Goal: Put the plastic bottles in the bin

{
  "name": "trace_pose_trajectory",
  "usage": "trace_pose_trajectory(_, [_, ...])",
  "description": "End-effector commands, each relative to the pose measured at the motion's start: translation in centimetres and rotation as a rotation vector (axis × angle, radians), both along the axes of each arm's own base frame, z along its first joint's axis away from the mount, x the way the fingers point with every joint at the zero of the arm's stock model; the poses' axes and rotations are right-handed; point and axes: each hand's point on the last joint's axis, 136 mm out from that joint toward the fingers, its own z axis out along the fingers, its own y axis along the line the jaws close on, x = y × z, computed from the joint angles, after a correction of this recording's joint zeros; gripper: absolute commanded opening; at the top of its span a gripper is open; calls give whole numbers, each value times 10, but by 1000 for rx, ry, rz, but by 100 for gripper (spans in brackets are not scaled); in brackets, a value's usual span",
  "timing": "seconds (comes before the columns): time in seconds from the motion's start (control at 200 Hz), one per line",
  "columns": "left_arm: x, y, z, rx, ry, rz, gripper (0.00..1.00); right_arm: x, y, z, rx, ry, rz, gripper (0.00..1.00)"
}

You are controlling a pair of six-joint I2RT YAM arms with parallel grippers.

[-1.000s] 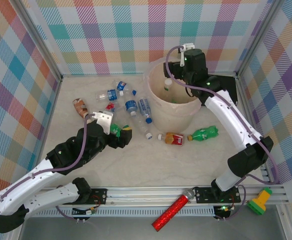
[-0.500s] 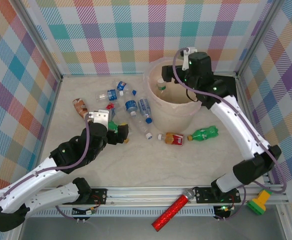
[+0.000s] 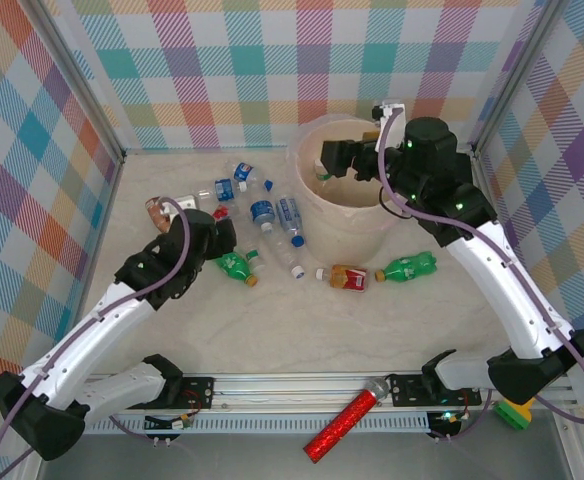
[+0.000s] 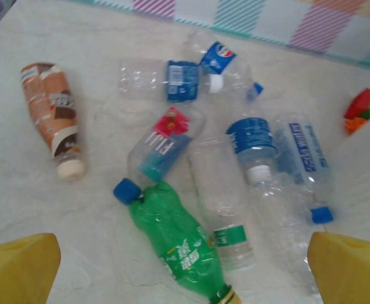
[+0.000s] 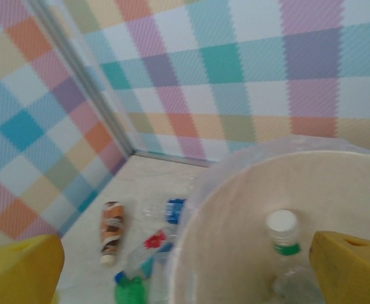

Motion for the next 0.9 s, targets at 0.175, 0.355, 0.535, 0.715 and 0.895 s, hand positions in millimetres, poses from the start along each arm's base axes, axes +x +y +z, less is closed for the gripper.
trace_pose_trajectory(0.175, [20,36,-34,-122,171,155,100,-51,43,0,86,1,345,99])
trace_pose_trajectory(0.355, [42,62,-58,-140,239,255,100,-64,54,-13,98,11,413,99])
trace_pose_trajectory(0.535, [67,73,-93,-185,332,294,95,-70,57,-10,102,8,439,99])
trace_pose_trajectory(0.715, [90,84,-118,-144,393,316,89,-76,58,-7,110,3,460,99])
trace_pose_trajectory(0.895, [104,110,-144,-112,449,357,82,-76,57,-6,109,-2,453,99])
